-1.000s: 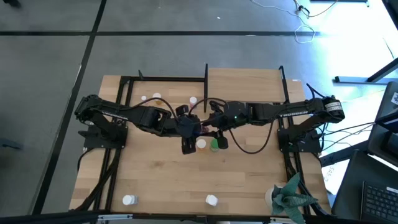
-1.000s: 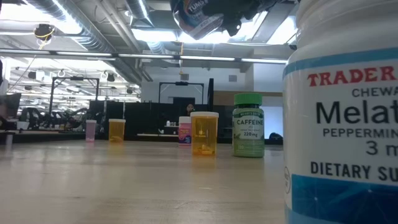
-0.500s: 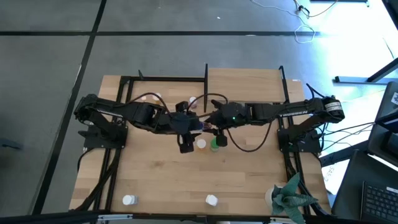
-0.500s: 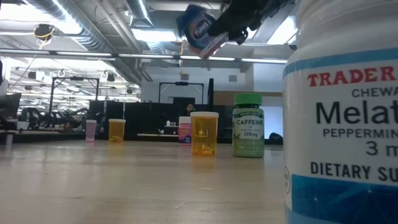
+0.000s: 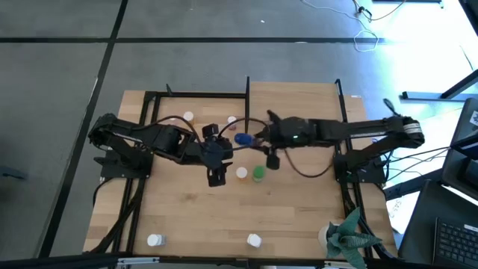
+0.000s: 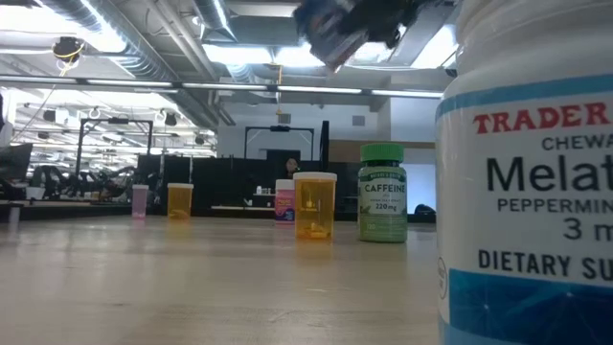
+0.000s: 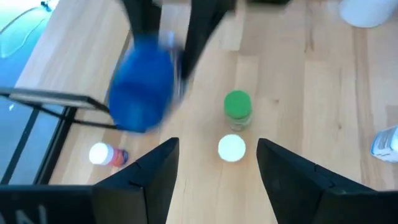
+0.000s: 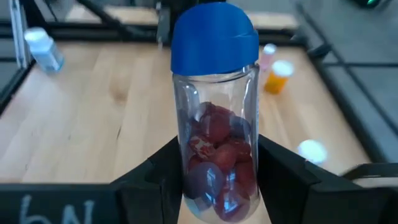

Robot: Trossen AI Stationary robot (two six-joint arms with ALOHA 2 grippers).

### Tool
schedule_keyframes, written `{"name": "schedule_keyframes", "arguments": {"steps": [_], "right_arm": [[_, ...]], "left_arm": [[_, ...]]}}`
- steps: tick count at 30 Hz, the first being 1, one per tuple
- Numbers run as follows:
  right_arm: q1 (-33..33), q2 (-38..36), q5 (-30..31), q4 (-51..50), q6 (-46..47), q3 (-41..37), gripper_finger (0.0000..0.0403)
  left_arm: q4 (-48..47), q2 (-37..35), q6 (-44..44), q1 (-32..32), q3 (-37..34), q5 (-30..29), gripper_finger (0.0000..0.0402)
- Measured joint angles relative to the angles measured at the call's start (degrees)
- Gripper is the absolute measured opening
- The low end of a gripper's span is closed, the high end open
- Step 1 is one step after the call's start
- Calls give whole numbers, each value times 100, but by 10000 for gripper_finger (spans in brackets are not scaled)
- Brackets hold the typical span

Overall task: Pick and place medicine bottles onto shelf by color
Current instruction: Put the blue medicine bottle on the shelf

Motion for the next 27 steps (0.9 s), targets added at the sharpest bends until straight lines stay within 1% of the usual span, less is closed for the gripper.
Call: {"name": "schedule_keyframes", "arguments": {"steps": [5,8,11,15,18,22,27], "right_arm": [[-1,-754,552,-28,-147,-151,170],[-49,-1195,739,130,-123,-472,170],[-127,-1621,772,520,-112,-943,170],[-313,-2084,789,1356,-200,-1594,170],[-518,-2204,842,2154,-432,-2011,170],[-875,-2164,938,3258,-486,-2501,170],[-1314,-2084,881,4128,-420,-3052,170]], "left_arm": [[-8,0,-2,-1,0,-4,210],[-66,0,-2,-9,0,-2,210],[-71,0,-2,-25,0,-4,210],[-71,0,-2,-37,0,-2,210],[-71,0,-2,-35,0,2,210],[-71,0,-6,-35,0,0,210],[-66,0,-22,-35,0,2,210]]}}
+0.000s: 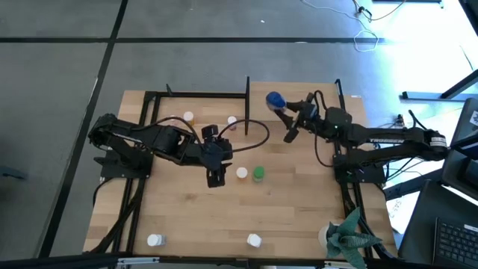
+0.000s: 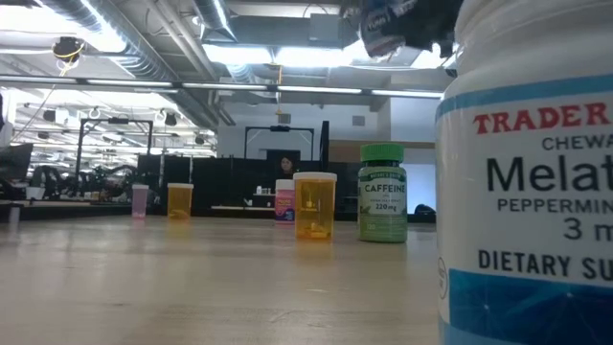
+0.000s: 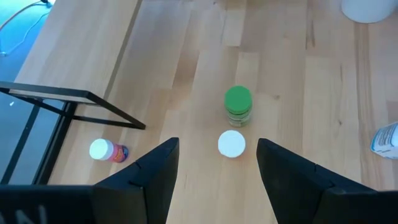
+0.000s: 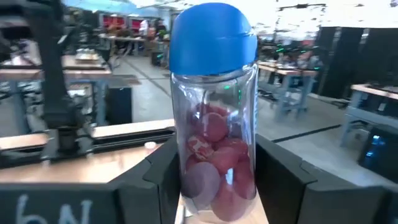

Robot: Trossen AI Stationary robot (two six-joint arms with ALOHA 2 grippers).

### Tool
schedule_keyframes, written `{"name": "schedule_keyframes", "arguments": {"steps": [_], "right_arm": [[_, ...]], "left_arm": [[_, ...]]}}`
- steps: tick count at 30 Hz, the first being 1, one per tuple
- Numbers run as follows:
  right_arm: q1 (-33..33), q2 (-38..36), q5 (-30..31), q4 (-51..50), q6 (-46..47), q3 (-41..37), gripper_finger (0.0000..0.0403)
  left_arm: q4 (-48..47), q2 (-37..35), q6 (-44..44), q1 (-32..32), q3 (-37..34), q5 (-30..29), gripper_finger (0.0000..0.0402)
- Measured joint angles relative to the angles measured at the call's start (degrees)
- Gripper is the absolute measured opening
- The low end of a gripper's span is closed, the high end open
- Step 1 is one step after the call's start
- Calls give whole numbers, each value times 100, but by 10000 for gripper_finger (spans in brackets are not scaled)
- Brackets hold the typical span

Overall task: Pick and place medicine bottles onto shelf by color
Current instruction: Put the blue medicine bottle on the shelf

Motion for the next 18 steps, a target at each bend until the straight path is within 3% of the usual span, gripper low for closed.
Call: {"name": "schedule_keyframes", "arguments": {"steps": [7,13,18], "right_arm": [[-461,421,-734,952,143,-476,170],[-551,1041,-690,1595,131,-573,170],[-579,1504,-2,1969,283,-572,170]], "left_arm": [[2,0,-4,59,0,-3,210],[0,2,-104,57,0,-3,210],[-1,2,-106,57,0,-4,210]]}}
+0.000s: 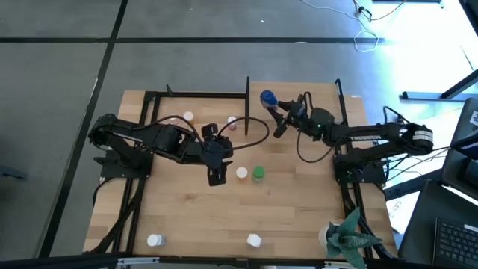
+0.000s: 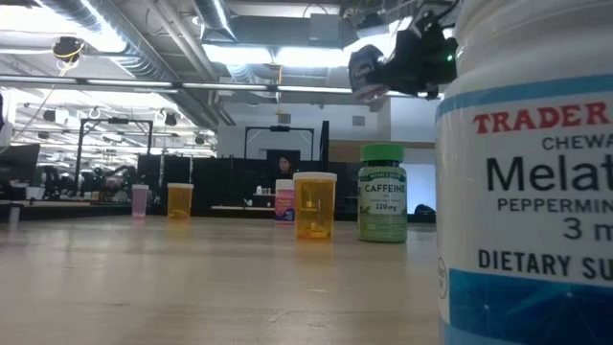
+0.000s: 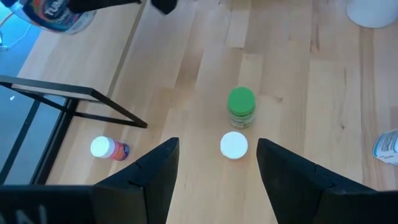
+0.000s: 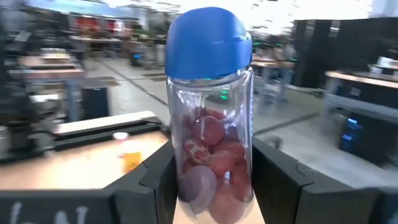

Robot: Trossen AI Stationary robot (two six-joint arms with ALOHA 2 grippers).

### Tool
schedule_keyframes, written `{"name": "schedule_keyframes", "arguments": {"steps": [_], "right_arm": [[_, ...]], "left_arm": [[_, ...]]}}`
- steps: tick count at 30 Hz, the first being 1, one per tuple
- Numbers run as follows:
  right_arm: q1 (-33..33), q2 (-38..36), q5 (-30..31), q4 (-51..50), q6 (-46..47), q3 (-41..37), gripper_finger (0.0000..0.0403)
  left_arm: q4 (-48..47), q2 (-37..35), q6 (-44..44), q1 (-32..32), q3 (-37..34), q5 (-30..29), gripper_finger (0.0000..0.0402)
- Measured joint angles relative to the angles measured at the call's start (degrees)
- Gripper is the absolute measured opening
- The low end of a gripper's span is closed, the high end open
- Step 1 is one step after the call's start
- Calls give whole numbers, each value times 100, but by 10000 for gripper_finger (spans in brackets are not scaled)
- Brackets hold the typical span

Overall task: Pick and place medicine bottles onto shelf by color
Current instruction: Put the blue medicine bottle on the shelf

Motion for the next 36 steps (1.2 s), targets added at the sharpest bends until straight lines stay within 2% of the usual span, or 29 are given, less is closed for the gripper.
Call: {"name": "schedule_keyframes", "arguments": {"steps": [7,13,23,30,36], "right_arm": [[324,452,1259,284,33,-2,170],[584,898,1644,693,9,0,170],[536,1574,1694,1698,-47,0,170],[516,1933,1686,1658,453,0,170],[511,2124,1851,1762,490,2,170]], "left_arm": [[-2,0,4,0,0,0,210],[-3,2,12,0,0,2,210],[1,2,-20,0,-2,0,210],[0,2,-22,0,-2,0,210],[-1,2,-21,0,-2,0,210]]}}
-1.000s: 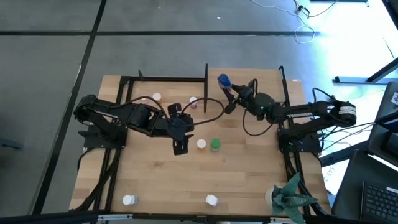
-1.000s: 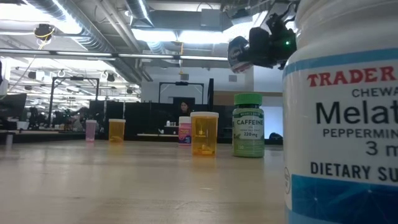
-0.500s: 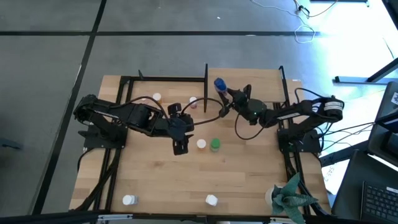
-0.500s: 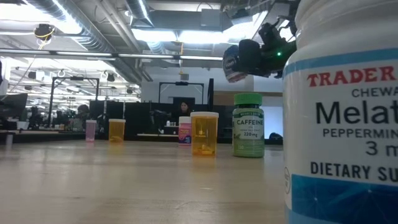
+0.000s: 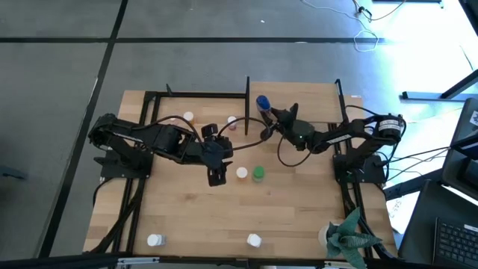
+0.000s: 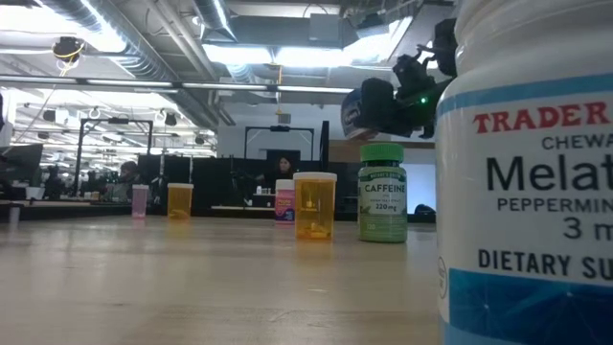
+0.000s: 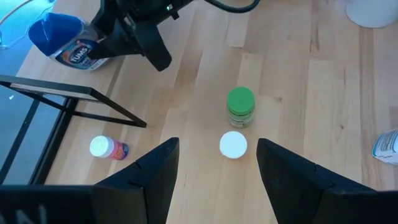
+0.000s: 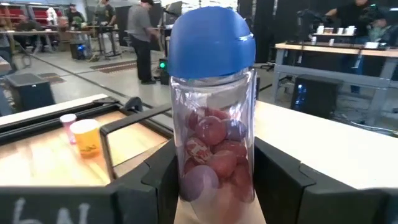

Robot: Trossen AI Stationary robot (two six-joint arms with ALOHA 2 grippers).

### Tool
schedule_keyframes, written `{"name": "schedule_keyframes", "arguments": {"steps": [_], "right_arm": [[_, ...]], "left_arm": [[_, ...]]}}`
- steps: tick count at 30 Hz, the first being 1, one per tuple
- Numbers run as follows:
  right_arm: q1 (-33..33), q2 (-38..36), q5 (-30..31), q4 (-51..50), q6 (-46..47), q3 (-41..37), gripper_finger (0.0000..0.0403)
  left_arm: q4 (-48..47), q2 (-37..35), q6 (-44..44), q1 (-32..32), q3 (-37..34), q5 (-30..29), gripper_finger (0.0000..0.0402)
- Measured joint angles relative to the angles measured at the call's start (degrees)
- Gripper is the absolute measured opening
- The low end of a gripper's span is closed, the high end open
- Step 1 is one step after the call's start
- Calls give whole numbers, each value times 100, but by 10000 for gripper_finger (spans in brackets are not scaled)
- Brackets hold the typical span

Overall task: Pick and place medicine bottles onto shelf by color
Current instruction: Put the blue medicine bottle on the shelf

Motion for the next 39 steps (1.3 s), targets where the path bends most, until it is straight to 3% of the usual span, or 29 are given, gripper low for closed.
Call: {"name": "schedule_keyframes", "arguments": {"steps": [10,23,39], "right_arm": [[2,159,154,192,95,7,172],[0,175,136,114,122,-2,221],[70,83,384,463,-526,-2,231]], "left_arm": [[2,0,-2,0,0,0,210],[2,0,-4,0,0,0,210],[0,0,-7,0,0,1,210]]}}
